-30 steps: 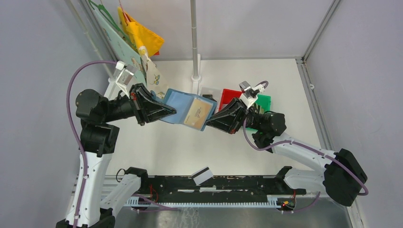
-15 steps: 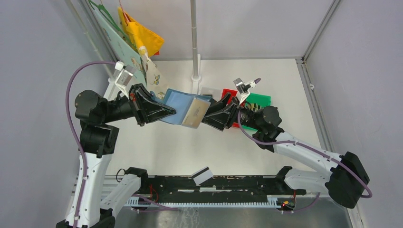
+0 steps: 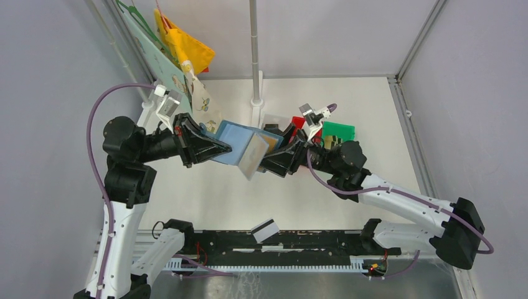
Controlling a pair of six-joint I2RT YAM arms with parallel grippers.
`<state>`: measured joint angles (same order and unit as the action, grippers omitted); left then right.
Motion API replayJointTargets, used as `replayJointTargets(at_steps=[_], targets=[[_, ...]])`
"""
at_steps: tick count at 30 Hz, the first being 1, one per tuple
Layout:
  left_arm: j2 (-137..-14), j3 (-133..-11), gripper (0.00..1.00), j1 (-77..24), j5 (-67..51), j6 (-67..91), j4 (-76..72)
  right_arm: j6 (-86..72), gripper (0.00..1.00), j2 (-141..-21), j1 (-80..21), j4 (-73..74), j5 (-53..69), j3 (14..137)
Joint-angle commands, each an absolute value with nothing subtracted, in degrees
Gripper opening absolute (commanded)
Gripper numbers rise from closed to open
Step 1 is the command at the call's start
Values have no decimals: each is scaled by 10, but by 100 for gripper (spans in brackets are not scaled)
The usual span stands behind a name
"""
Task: Take the credit cards out of the card holder
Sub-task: Remove the credit card from the card holder.
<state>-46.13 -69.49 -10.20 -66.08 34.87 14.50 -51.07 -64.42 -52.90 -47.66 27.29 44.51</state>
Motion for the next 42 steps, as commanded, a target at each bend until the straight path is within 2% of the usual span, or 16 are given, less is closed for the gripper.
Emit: replayJointTargets(at_steps=[1, 4, 5, 10, 15, 19, 21, 23, 27, 29, 33, 41, 42], targets=[[-460, -719, 2, -101, -644, 248, 208, -429, 47, -634, -557, -378, 212, 511], [-458, -720, 2, -101, -644, 239, 216, -393, 32, -627, -566, -329, 179, 525], [-457, -720, 2, -101, -644, 236, 216, -383, 30, -625, -569, -313, 165, 531], [-453, -717, 5, -101, -635, 222, 221, -332, 29, -626, -589, -221, 108, 570], [-447, -712, 14, -101, -618, 198, 232, -315, 19, -645, -619, -176, 73, 605], [-439, -699, 15, -101, -601, 172, 245, -305, 13, -671, -658, -158, 36, 638], [-435, -689, 15, -101, -605, 162, 248, -299, 21, -683, -672, -158, 30, 646], [-433, -685, 15, -101, -611, 150, 258, -297, 42, -688, -678, -173, 33, 640], [-433, -688, 13, -101, -635, 152, 263, -295, 46, -681, -680, -187, 22, 629], [-433, -689, 13, -100, -643, 154, 263, -295, 42, -676, -681, -193, 19, 626], [-430, -685, 15, -101, -643, 151, 263, -298, 26, -673, -680, -186, 4, 626], [-424, -692, 20, -102, -617, 123, 282, -299, 14, -665, -681, -168, -13, 623], [-423, -694, 25, -102, -615, 123, 282, -298, 11, -662, -681, -167, -17, 621]])
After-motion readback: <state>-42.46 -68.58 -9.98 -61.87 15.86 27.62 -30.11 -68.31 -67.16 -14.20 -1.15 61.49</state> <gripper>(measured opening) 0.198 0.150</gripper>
